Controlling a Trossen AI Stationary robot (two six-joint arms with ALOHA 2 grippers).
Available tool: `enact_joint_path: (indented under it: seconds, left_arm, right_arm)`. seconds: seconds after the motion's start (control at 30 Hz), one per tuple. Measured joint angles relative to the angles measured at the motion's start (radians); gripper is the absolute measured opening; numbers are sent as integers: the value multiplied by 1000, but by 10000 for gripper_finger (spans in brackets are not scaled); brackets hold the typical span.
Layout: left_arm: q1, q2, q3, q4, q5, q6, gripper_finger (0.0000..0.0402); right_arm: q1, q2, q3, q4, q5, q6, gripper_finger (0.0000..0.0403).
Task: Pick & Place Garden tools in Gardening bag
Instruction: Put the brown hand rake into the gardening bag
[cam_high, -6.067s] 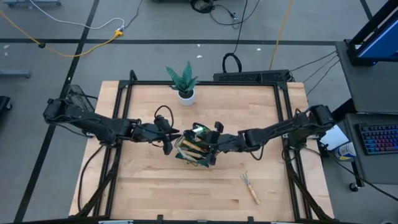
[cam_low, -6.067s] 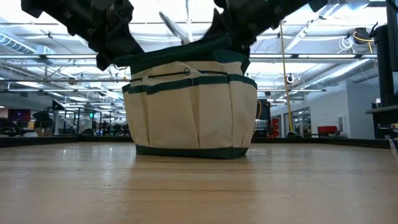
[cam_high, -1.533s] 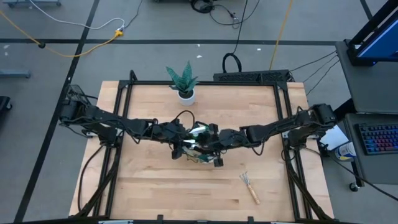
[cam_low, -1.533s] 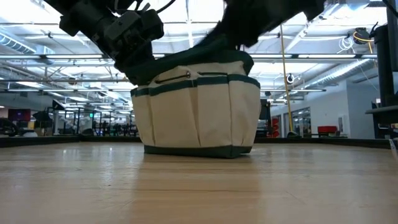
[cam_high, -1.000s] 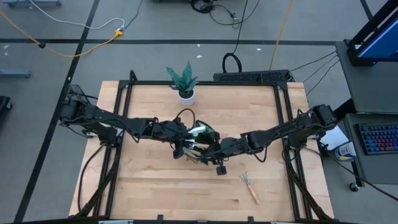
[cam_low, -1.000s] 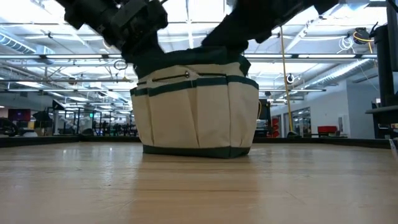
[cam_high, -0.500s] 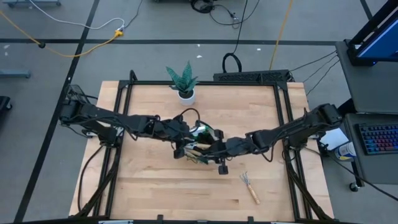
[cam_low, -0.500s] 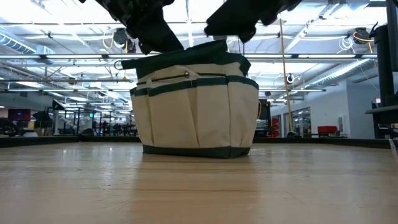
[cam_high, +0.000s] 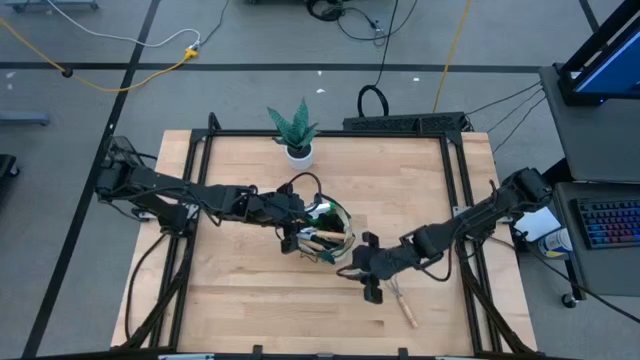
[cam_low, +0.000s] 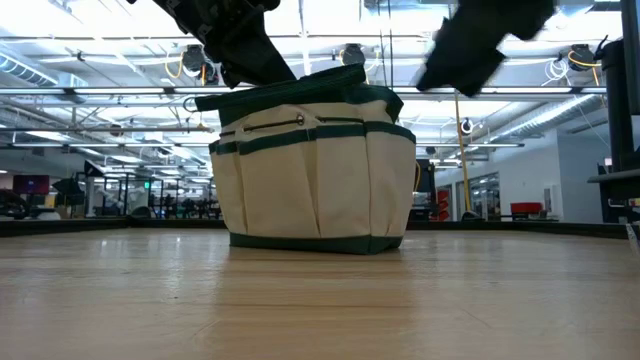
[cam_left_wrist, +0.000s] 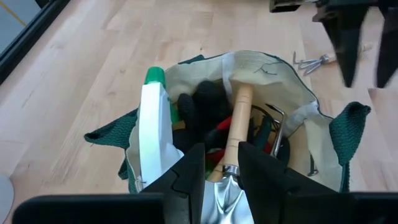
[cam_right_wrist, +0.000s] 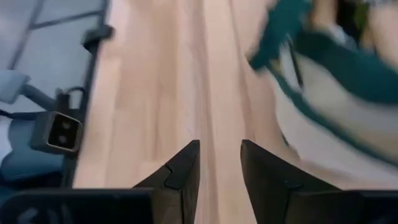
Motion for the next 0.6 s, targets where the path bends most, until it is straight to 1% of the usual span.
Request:
enact_joint_path:
  seconds: [0.13, 0.3, 0.4, 0.6]
  left_arm:
    - [0, 0, 0, 0, 0, -3, 101]
    - [0, 0, 0, 0, 0, -7, 102]
    - [0, 0, 0, 1, 0, -36, 102]
    - [0, 0, 0, 0, 1, -73, 102]
  right_arm:
    - [30, 0, 0, -75, 50, 117, 110]
    - [83, 1, 0, -165, 46, 265, 110]
    - [117, 7, 0, -216, 45, 360, 110]
    - [188, 6, 0, -311, 29, 594, 110]
